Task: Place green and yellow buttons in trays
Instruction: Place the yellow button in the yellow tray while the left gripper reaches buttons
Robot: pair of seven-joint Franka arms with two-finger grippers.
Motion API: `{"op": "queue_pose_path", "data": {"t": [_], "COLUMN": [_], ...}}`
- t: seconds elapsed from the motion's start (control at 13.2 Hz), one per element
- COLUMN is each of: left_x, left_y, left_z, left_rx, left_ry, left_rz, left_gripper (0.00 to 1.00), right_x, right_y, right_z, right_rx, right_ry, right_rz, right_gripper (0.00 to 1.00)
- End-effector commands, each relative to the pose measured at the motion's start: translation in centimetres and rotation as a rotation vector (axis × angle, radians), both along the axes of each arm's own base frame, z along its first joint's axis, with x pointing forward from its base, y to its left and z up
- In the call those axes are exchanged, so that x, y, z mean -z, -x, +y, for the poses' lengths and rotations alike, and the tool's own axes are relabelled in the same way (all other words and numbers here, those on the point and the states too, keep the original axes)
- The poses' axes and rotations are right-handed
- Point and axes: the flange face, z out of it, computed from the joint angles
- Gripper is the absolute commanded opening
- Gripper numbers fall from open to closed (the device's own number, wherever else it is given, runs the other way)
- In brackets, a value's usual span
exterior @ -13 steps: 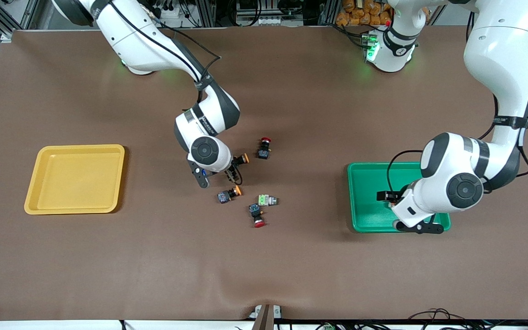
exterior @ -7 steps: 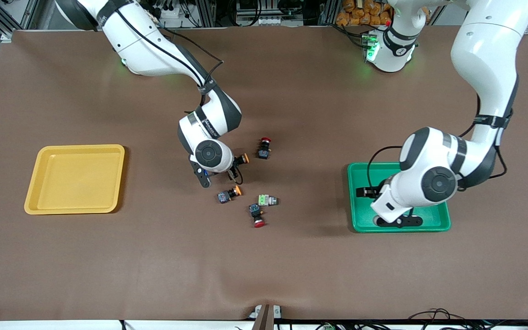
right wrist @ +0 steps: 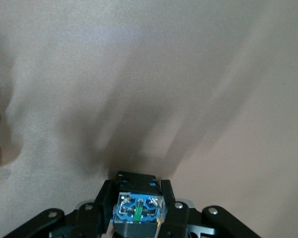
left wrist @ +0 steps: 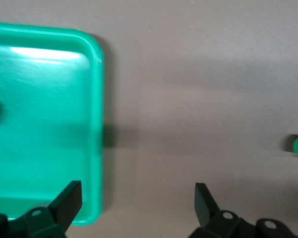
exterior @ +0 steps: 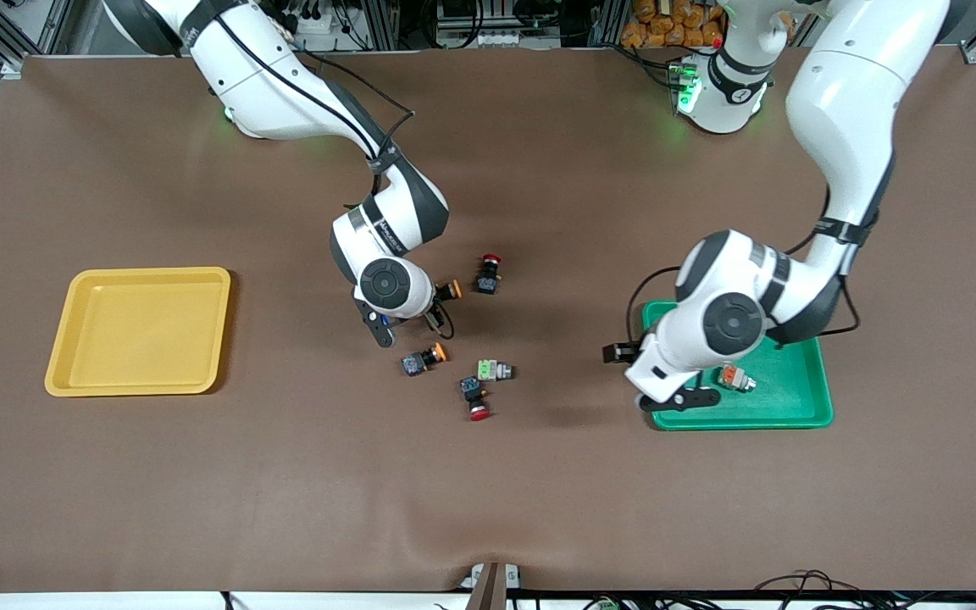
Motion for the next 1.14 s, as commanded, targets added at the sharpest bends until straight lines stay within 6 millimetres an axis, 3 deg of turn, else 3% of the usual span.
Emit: {"op": "queue_pose_path", "data": {"t": [0.0, 0.45, 0.83, 1.06], "left_x": [1.1, 2.7, 3.5, 5.7], "left_y": [1.4, 4.9, 6.0, 5.6], "left_z": [-3.7, -12.3, -19.6, -20.5], "left_rx": [0.001, -0.006, 0.113, 0.119], "left_ry": [0.017, 0.054, 0.091, 0.144], "left_rz": [-0.004, -0.047, -0.172, -0.249], "left_gripper": [1.0, 1.0, 1.0, 1.0], "right_x": [-1.7, -4.5, -5.2, -5.6], "right_y": [-1.8, -6.0, -8.8, -9.8], "right_z": [-3.0, -16.7, -30.1, -37.0], "right_rx": [-0.054, -0.401, -0.783, -0.984], "right_ry": [-0.026, -0.187, -0.339, -0.355], "right_rz": [0.063, 0.223, 0.217, 0.214], "right_gripper": [0.0, 0.0, 0.0, 0.0]}}
